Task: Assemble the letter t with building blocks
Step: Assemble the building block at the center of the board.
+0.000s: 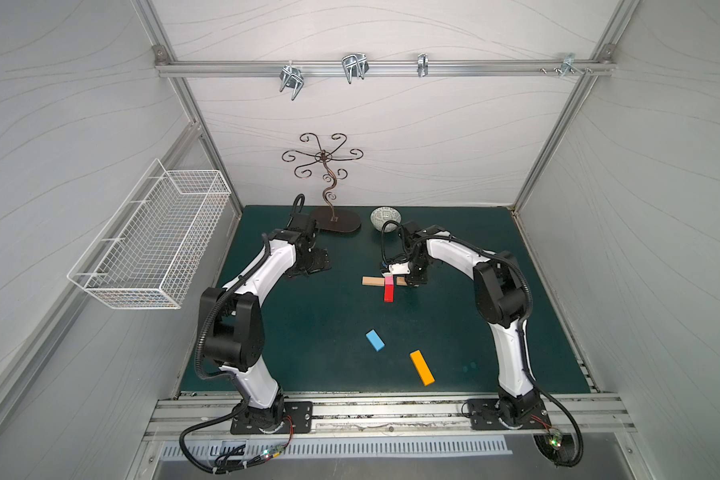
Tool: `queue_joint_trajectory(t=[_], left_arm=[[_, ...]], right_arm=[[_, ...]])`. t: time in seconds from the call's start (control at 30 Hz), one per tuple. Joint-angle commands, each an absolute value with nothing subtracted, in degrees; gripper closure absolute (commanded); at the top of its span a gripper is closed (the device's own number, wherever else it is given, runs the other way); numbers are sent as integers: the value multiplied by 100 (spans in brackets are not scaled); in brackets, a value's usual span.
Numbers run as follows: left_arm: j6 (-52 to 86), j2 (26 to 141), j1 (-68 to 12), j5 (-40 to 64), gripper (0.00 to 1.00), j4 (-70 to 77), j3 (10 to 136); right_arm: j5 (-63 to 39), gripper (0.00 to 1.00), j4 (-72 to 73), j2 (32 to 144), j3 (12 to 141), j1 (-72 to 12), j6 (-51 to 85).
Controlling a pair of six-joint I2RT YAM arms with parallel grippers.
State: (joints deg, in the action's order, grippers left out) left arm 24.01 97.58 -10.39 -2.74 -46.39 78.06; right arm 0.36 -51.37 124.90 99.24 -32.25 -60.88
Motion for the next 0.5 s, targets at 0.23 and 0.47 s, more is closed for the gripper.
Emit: queue_joint_trajectory(t=[0.23, 0.47], left_arm=[[2434, 9844, -1024, -272, 1, -4553, 7857], [2435, 9844, -1028, -264, 1, -4553, 7853]], right_arm=[[84, 100, -5348, 12757, 10053, -3381, -6027], [133, 100, -5401, 12871, 10221, -3483, -5992]])
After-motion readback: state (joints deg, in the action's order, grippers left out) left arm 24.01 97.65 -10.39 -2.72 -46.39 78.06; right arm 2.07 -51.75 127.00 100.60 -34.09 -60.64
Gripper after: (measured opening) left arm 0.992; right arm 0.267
